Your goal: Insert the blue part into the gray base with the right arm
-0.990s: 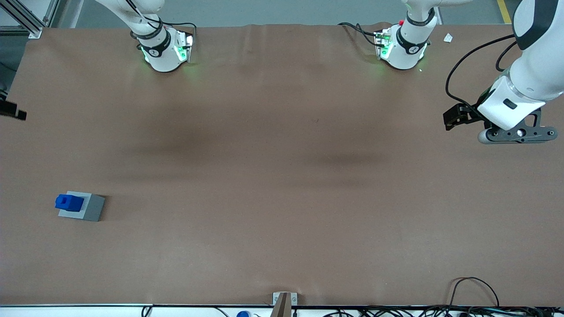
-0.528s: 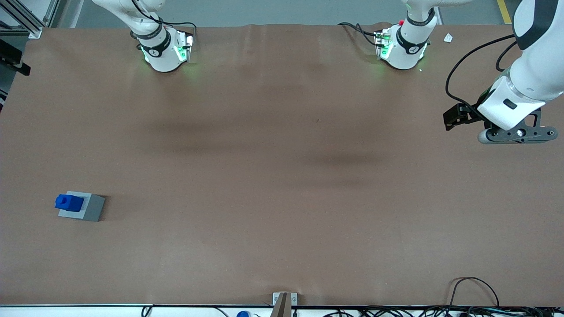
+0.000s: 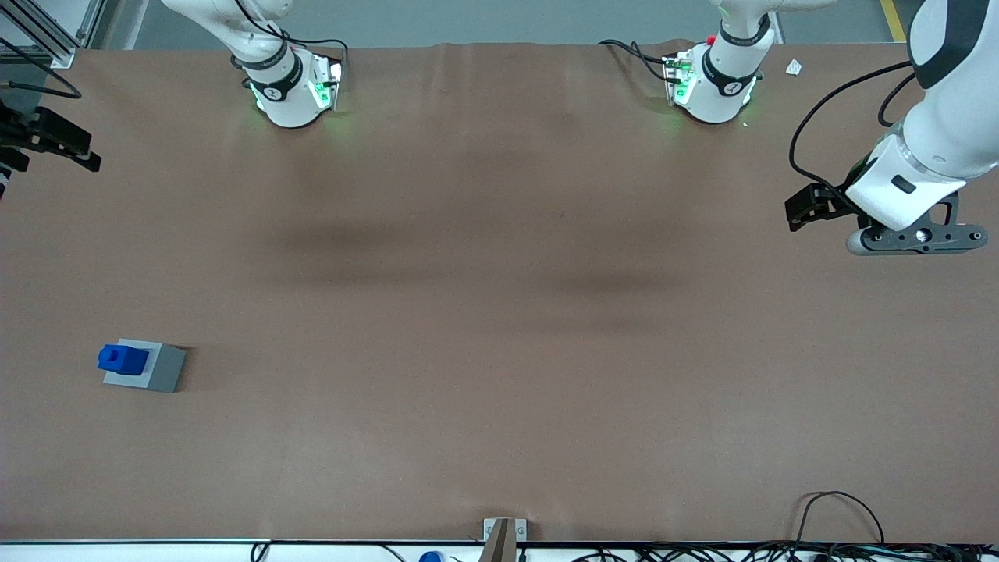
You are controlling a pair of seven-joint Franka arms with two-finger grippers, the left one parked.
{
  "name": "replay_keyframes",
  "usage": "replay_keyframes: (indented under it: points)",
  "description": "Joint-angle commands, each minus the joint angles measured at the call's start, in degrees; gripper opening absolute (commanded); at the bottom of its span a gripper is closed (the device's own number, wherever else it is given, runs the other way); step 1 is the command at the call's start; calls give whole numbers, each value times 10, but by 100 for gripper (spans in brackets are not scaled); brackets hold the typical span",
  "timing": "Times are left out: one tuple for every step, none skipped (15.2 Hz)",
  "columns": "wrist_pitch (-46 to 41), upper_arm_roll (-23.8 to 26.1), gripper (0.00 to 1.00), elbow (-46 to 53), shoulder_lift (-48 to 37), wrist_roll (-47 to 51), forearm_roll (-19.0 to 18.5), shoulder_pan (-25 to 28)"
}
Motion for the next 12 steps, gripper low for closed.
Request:
replay_keyframes:
  points:
    - [7,-3,100,-10,-24,10,-4,4]
    - [9,-3,100,-10,-24,12,-4,4]
    - [9,-4,100,-9,-22,12,-4,3]
    - [9,-4,100,-8,-21,12,-5,3]
    - [8,-4,100,-6,-20,25,-5,2]
    - [9,-5,100,-5,-18,49,-4,-1]
    - [9,-5,100,-2,-17,64,-4,0]
    - [8,-5,100,-2,-17,64,-5,1]
    - [9,-5,100,-2,-17,63,-5,2]
    - [9,-5,100,-2,-17,63,-8,3]
    - [9,-5,100,-2,-17,64,-9,4]
    - [9,-4,100,-2,-17,64,-9,4]
